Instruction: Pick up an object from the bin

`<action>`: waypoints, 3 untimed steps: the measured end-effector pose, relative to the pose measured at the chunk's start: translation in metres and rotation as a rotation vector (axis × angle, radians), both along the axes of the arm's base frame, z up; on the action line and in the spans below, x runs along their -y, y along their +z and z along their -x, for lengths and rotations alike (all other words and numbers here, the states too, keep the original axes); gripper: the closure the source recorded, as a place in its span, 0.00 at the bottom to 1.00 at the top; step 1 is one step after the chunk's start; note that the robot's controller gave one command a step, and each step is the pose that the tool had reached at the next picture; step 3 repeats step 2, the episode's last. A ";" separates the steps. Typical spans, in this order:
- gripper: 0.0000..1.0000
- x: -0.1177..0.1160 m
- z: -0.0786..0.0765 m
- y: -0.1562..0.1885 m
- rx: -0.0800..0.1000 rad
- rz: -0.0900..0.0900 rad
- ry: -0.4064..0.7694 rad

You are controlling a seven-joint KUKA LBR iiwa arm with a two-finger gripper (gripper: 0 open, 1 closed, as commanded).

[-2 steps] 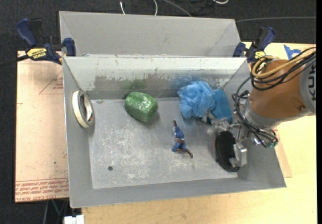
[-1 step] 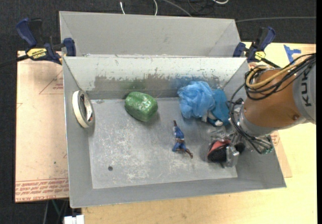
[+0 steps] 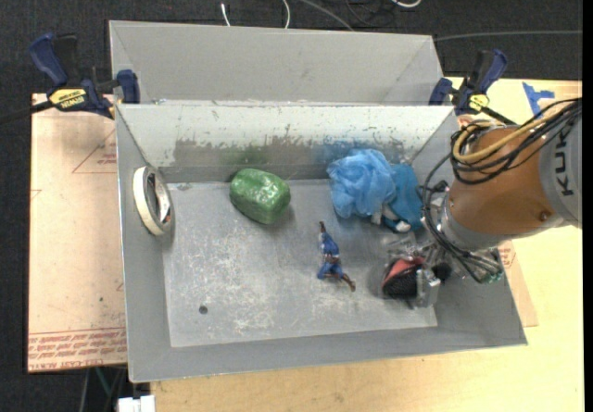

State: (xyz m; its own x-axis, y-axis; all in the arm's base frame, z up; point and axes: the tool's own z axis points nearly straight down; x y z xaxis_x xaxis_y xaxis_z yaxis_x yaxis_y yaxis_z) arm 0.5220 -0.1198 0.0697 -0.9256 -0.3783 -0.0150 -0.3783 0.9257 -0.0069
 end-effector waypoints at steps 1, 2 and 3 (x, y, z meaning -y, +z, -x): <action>1.00 -0.005 0.002 0.100 0.000 -0.002 -0.018; 1.00 0.000 0.001 0.117 -0.010 -0.004 -0.030; 1.00 0.000 0.001 0.117 -0.010 -0.004 -0.030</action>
Offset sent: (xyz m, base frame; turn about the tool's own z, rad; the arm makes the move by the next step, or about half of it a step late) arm -0.0016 -0.0009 0.1175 0.0270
